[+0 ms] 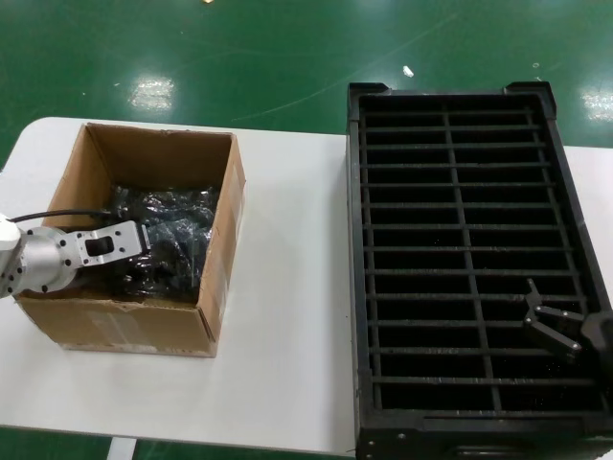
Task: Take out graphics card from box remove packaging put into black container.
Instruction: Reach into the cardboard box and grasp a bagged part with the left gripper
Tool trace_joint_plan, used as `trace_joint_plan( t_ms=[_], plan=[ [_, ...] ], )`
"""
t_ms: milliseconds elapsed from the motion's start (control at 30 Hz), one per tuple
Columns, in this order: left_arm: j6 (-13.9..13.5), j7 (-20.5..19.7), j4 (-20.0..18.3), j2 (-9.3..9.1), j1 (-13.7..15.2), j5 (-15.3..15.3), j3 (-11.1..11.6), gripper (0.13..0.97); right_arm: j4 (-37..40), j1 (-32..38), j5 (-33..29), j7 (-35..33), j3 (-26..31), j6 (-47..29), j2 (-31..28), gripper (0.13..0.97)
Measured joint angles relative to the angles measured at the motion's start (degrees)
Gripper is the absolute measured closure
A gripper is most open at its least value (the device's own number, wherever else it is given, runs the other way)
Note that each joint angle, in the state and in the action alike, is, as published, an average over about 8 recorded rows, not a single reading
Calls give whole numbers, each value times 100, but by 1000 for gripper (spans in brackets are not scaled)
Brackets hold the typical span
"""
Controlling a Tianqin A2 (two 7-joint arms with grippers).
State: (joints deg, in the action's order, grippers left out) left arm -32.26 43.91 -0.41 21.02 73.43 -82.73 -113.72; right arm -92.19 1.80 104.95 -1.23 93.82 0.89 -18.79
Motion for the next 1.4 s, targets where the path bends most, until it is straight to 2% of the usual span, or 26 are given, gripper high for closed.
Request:
trace_joint_plan(
  t_ms=[167,433,467,733,1167,1400],
  plan=[
    [69,-15,0,-35,0,70,-52,659,0,0,0,0,0,0,0,129],
    [239,-91,6,-130,-45,167,-122,462,0,0,0,0,0,0,0,129],
    [264,-105,7,-140,-54,176,-128,462,0,0,0,0,0,0,0,129],
    [482,-172,12,-202,-138,191,-123,286,0,0,0,0,0,0,0,129],
    [833,18,13,-287,-258,81,14,308,0,0,0,0,0,0,0,129],
    [941,193,14,-303,-275,-18,124,392,0,0,0,0,0,0,0,129]
  ],
)
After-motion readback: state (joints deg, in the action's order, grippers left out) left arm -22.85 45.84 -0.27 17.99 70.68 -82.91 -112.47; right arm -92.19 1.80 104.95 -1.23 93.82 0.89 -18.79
